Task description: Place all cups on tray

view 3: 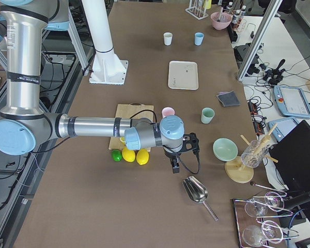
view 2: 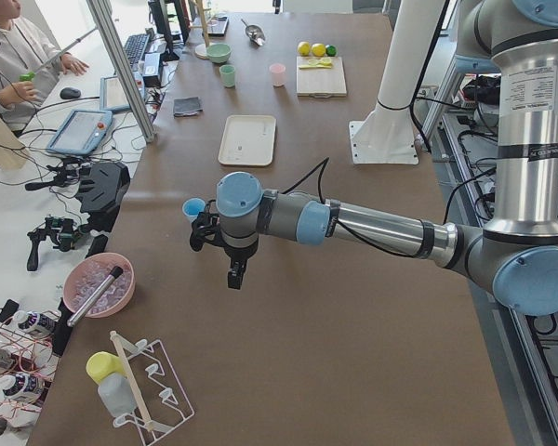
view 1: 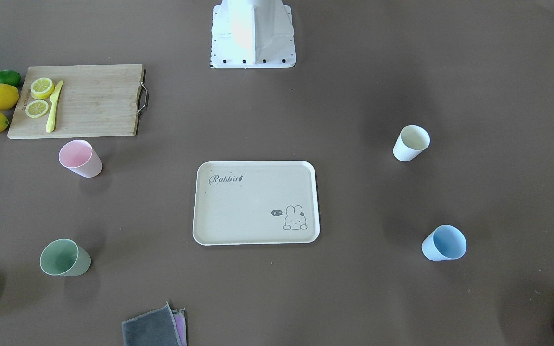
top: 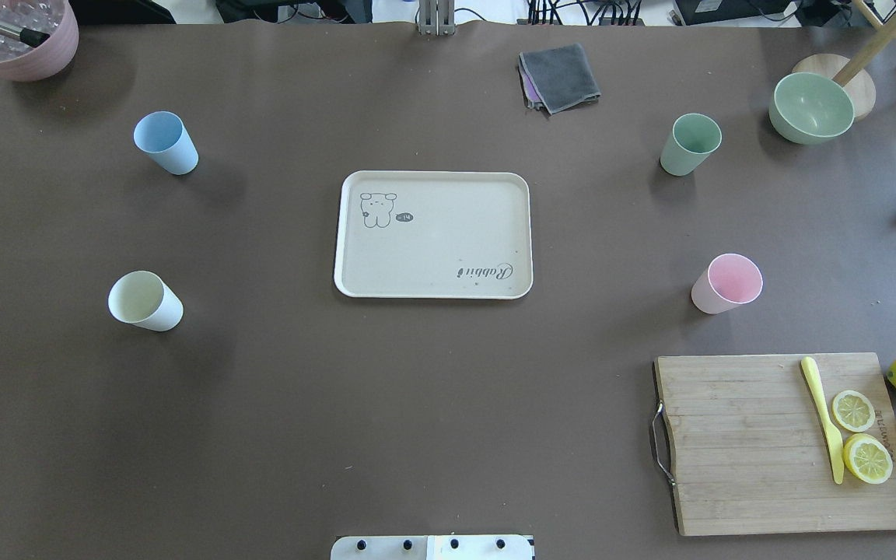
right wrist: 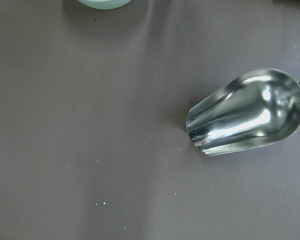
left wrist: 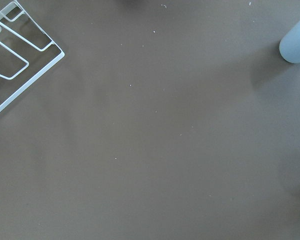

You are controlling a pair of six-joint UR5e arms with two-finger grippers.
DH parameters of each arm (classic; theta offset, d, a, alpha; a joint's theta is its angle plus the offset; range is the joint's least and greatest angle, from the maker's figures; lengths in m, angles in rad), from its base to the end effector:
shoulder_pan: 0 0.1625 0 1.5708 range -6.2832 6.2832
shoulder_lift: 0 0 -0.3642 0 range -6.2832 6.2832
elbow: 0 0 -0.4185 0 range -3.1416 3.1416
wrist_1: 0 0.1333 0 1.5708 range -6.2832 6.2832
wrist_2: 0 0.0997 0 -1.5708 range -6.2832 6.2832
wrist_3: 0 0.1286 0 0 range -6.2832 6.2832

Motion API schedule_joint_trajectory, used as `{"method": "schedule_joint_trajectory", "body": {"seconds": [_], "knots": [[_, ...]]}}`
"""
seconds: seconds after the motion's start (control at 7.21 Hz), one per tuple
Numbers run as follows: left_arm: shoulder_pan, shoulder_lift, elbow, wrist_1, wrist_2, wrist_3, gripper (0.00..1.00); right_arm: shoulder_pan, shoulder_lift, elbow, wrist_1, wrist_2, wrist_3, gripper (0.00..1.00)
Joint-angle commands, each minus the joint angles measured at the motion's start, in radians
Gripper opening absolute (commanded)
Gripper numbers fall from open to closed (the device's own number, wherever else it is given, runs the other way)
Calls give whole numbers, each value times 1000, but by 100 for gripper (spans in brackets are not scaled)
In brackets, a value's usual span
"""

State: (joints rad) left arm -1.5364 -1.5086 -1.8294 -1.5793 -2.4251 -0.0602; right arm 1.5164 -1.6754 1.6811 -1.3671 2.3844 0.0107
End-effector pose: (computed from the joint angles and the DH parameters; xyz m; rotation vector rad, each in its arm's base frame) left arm -0.0190 -0.5036 0.5067 0.1518 0.8592 0.0634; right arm 0.0128 -0.4978 0.5880 0.1713 -0.8169 -0.1263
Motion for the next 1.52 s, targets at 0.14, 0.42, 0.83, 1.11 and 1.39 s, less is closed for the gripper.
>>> {"method": "schedule_joint_trajectory", "body": {"seconds": [0.14,0.42,0.83,1.11,1.39], "knots": [[4,42,8,-2,0,0,98,-2,11,8,2,12,8,100],[1,47,1,-8,6,-12,98,-2,11,8,9,12,6,100],[4,57,-1,-11,9,-12,98,-4,-1,2,39,7,-5,100],[5,60,-17,-11,-3,-9,98,-4,-10,-17,104,-1,-6,100],[6,64,-77,-11,-58,-9,98,-4,-23,-15,115,7,1,100]]}}
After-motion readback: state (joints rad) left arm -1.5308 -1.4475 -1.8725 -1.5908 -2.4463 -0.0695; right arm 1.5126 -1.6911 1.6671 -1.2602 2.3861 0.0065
